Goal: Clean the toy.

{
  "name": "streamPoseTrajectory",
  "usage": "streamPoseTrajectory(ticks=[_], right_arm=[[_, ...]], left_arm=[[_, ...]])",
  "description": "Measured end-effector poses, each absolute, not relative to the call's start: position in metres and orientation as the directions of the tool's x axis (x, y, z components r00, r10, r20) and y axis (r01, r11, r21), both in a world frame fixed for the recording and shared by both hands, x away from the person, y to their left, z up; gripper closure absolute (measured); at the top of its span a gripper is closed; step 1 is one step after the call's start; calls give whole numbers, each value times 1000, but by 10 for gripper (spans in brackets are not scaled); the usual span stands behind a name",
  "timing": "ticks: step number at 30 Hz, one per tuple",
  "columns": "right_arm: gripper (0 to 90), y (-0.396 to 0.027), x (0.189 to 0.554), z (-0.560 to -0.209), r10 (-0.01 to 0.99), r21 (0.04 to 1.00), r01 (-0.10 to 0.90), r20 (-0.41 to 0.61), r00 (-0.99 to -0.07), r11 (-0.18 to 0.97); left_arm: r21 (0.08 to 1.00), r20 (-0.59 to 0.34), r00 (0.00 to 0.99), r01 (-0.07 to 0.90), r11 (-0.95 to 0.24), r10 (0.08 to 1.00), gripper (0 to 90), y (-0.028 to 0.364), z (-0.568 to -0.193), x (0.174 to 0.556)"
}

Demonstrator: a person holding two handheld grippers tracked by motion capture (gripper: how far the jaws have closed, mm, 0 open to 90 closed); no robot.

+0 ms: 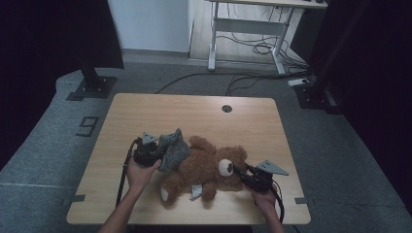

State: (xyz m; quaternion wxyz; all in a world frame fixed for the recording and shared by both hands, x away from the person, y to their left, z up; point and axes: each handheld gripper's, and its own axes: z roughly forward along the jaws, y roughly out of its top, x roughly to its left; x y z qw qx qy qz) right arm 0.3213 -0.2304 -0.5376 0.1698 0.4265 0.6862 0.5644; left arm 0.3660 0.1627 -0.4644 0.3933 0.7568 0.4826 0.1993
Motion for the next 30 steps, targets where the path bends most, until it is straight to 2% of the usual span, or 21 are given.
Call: streamPoseTrajectory(ticks=[4,10,16,21,26,28,30], right_arm=[[604,-231,321,-538,776,918,396,251,-578,-3],[603,-230,321,-538,779,918,396,255,-573,-9],[602,-231,321,-538,778,919,395,255,-574,-11],[602,-231,321,-538,778,919,394,256,-574,-11],[602,-232,322,-540,777,916,401,263,-572,-15],[602,-231,322,-539,778,917,399,259,-572,-12],[602,-231,322,-539,778,919,395,255,-574,-10]], left_arm=[[832,-62,512,501,-240,857,776,141,-437,358],[859,-42,628,419,-293,777,777,80,-411,354],[840,-35,707,404,-362,706,776,15,-416,365],[749,16,749,430,-504,663,771,-31,-443,376],[754,0,723,453,-475,691,772,-21,-455,380],[742,15,703,469,-479,711,774,-6,-455,381],[753,-18,689,486,-444,724,777,9,-456,381]])
